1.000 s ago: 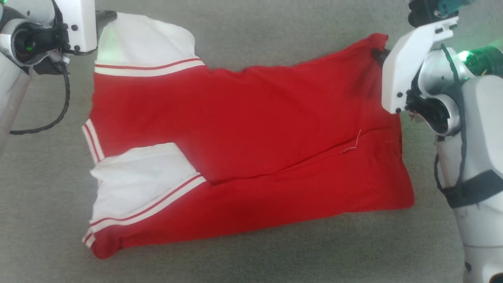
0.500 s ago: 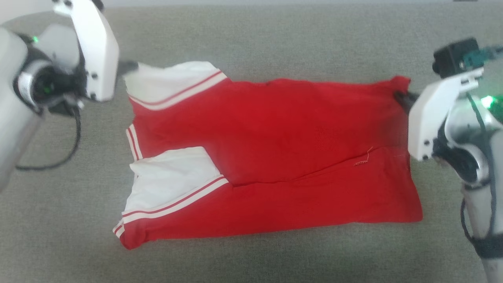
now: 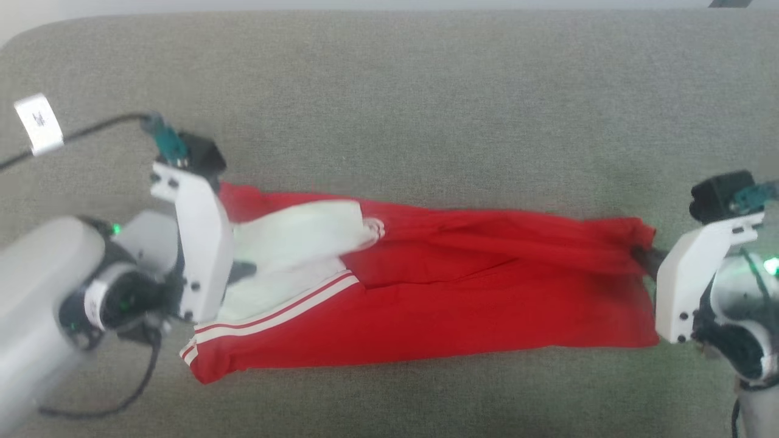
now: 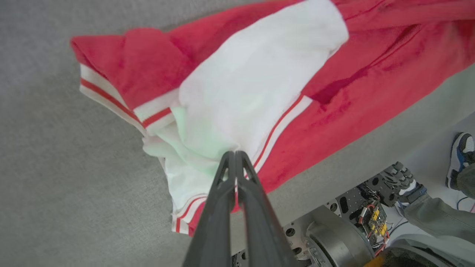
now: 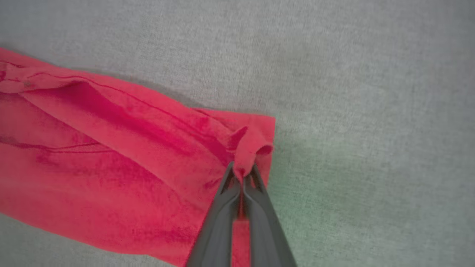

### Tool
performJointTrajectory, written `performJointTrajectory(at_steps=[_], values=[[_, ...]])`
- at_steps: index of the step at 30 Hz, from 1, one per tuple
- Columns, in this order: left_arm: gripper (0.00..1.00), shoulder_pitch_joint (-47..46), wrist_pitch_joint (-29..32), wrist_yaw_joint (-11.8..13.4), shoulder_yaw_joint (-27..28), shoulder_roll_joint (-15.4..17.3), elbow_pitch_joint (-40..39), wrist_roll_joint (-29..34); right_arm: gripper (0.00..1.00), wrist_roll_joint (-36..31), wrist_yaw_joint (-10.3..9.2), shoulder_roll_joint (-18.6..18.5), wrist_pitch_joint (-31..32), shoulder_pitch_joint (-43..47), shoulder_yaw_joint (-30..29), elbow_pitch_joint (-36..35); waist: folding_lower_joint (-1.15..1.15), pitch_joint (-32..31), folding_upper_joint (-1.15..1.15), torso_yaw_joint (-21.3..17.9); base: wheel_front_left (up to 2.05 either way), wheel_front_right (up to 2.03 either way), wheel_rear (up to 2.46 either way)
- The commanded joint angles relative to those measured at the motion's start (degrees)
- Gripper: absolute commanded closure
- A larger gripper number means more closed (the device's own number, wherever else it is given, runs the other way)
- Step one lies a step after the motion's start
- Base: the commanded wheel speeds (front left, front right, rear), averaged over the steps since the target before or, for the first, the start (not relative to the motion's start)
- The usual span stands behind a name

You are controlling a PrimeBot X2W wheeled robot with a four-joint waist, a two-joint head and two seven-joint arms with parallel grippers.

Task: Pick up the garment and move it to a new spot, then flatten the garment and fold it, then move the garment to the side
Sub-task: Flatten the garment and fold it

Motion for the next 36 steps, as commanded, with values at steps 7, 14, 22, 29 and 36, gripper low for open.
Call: performJointTrajectory(at_steps=[7, 14, 22, 29, 36], values=[[1.00, 6.6, -1.9, 1.4, -1.4, -0.4, 0.8, -2.6, 1.00, -1.3, -0.05, 1.7, -0.4, 1.1, -0.4, 3.0, 0.00, 0.3, 0.00, -0.1, 0.00, 0.00, 0.00], [0.71, 9.2, -4.9, -0.7, -1.8, -2.6, 7.7, -2.8, 0.00, -2.6, -0.05, 2.7, -2.0, -1.9, 1.2, 8.4, 0.00, -0.6, 0.00, -0.4, 0.00, 0.00, 0.00], [0.00, 10.2, -9.0, -2.0, -0.6, -3.5, 9.3, -2.7, 0.00, 0.1, -0.05, 1.3, -0.6, -3.2, 2.6, 9.3, 0.00, -3.8, 0.00, 0.4, 0.00, 0.00, 0.00], [0.00, 13.6, -18.8, -1.0, 1.6, -1.3, 5.4, 0.9, 0.00, 2.0, -0.04, 1.0, 3.3, -2.1, -0.6, 8.0, 0.00, -7.3, 0.00, 1.3, 0.00, 0.00, 0.00], [0.00, 18.5, -34.9, 0.7, 4.1, 0.3, 3.7, 7.3, 0.00, 0.7, -0.04, 1.1, 5.5, -1.0, -3.9, 9.6, 0.00, -9.4, 0.00, 3.2, 0.00, 0.00, 0.00]])
